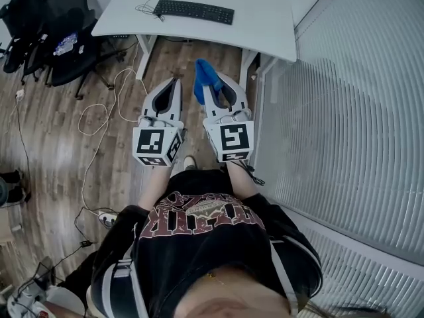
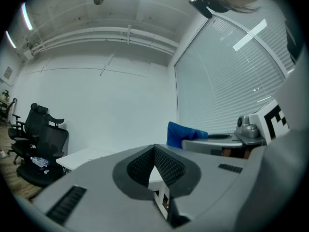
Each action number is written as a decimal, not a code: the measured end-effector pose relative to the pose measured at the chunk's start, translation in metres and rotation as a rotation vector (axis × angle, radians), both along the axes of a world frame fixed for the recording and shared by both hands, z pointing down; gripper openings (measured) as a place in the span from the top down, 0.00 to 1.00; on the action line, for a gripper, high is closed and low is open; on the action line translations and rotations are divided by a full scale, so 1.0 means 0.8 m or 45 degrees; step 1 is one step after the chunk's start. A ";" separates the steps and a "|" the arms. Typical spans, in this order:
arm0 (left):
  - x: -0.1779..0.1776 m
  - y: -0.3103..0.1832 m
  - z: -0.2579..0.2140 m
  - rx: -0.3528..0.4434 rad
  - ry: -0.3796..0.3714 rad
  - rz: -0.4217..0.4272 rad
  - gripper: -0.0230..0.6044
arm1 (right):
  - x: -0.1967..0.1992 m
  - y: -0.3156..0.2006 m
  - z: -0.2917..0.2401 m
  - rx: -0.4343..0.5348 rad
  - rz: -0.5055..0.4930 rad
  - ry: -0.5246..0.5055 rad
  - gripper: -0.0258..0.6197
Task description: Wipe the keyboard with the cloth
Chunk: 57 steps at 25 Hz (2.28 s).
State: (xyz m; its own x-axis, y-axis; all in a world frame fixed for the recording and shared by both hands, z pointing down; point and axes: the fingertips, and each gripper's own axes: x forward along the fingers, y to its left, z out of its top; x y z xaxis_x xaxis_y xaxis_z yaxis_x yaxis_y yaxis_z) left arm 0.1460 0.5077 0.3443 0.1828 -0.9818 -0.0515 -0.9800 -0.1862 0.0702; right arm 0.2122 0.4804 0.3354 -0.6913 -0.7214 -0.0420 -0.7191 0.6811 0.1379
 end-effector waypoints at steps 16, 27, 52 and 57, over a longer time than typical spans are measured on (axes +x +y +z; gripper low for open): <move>-0.058 -0.082 -0.001 -0.006 0.031 -0.009 0.92 | -0.059 -0.075 -0.002 -0.004 0.000 0.012 0.86; -0.074 -0.214 -0.012 -0.011 0.015 -0.047 0.92 | -0.094 -0.203 -0.013 -0.010 -0.098 0.017 0.86; -0.098 -0.370 -0.006 -0.051 0.026 -0.156 0.92 | -0.126 -0.359 0.000 -0.070 -0.233 0.029 0.86; -0.112 -0.401 0.001 -0.057 0.022 -0.100 0.92 | -0.138 -0.387 0.008 -0.080 -0.179 0.033 0.86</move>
State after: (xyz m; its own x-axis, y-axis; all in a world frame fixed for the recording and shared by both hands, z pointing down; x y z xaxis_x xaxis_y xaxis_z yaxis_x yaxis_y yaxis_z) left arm 0.0564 0.1871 0.3448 0.1044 -0.9945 -0.0095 -0.9901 -0.1048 0.0934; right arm 0.1014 0.1706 0.3414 -0.7857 -0.6183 0.0194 -0.6131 0.7825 0.1090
